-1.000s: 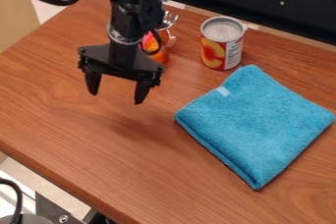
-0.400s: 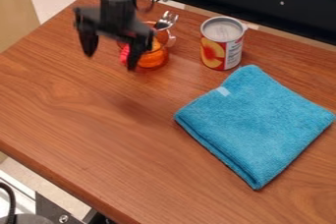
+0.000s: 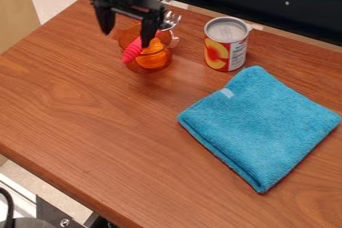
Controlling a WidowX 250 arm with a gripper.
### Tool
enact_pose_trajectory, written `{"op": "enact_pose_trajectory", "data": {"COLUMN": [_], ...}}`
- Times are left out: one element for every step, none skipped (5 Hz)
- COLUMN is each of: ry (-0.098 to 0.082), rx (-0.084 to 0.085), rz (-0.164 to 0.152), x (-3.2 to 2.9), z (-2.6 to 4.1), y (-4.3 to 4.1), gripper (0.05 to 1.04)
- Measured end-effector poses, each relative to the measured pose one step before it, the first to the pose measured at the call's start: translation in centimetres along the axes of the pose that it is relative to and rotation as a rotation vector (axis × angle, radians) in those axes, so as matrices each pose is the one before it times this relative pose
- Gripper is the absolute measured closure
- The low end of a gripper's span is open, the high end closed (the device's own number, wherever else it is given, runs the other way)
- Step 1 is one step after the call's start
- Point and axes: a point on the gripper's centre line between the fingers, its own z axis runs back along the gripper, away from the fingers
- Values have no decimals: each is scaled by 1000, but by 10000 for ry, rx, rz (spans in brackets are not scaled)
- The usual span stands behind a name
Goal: Red spoon placed at the bottom left part of the table
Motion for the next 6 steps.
{"op": "enact_pose_trajectory", "data": {"ry": [139, 134, 90, 42, 75, 118], "rx": [-65, 75, -26, -34, -11, -156], "rz": [-287, 54, -197, -23, -77, -96], "x": [1485, 683, 589, 340, 63, -97], "z": [-751, -970, -865, -851, -419, -540], "y": [-147, 48, -123, -158, -68, -330], "gripper": [83, 83, 83, 83, 83, 83]}}
